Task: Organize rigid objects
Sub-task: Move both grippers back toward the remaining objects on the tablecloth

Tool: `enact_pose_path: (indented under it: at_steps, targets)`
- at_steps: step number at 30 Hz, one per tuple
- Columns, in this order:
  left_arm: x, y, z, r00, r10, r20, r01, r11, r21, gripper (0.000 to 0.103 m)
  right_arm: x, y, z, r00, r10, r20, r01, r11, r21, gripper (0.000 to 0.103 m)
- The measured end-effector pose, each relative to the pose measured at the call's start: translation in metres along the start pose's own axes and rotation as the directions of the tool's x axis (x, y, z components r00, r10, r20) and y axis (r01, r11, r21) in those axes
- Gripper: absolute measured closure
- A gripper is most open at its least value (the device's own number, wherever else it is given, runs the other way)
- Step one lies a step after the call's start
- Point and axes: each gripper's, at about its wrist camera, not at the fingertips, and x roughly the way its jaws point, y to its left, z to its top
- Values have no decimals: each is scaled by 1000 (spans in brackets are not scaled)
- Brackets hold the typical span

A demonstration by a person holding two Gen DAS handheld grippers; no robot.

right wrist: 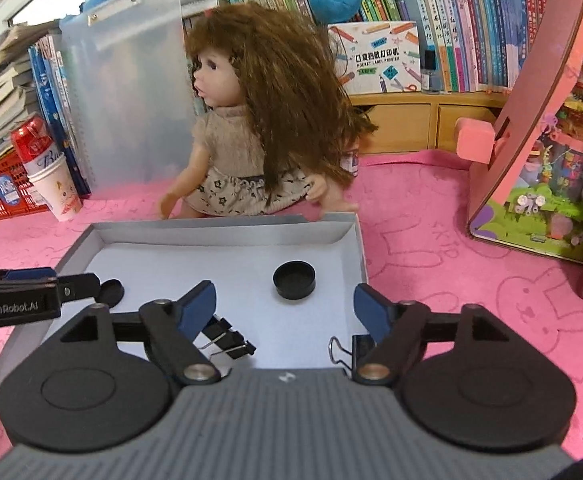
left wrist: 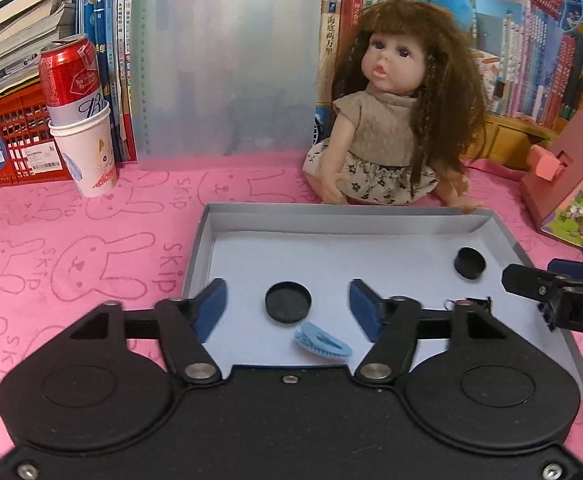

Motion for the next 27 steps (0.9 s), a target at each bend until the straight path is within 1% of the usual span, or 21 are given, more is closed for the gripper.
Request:
enact_pose_path:
  at_steps: [5, 9, 13, 16, 18, 22, 27]
  targets:
    - [-20, 1, -6, 998, -48, 30, 49, 999, -19, 28, -13, 3, -6, 999, 28, 22, -28, 1000, -2, 14]
    - [-37, -2, -11, 996, -75, 51, 76, 997, -10, 26, -25, 8, -10, 998, 49, 44, -48, 999, -22, 12]
    - [-55, -4, -16, 993, -95, 77, 94, 995, 11, 25, -39, 13, -15, 995, 67, 69, -64, 997, -44, 8]
    - [-69, -5, -23, 990, -108, 94, 108, 994, 5, 24, -49, 17, -18, 993, 84, 82, -79, 995, -57, 7]
    - [-76, -5, -29, 988, -115, 105, 115, 993, 6, 24, -55, 19, -21, 991, 97, 89, -91, 994, -68, 4]
    - [-91, -6, -39, 985, -116, 127, 114, 993, 22, 24, -68, 27, -26, 988, 108, 112, -97, 990, -103, 2]
    - [-107, -4, -51, 981, -132, 140, 131, 991, 15, 23, -81, 31, -35, 984, 125, 128, -109, 986, -122, 1]
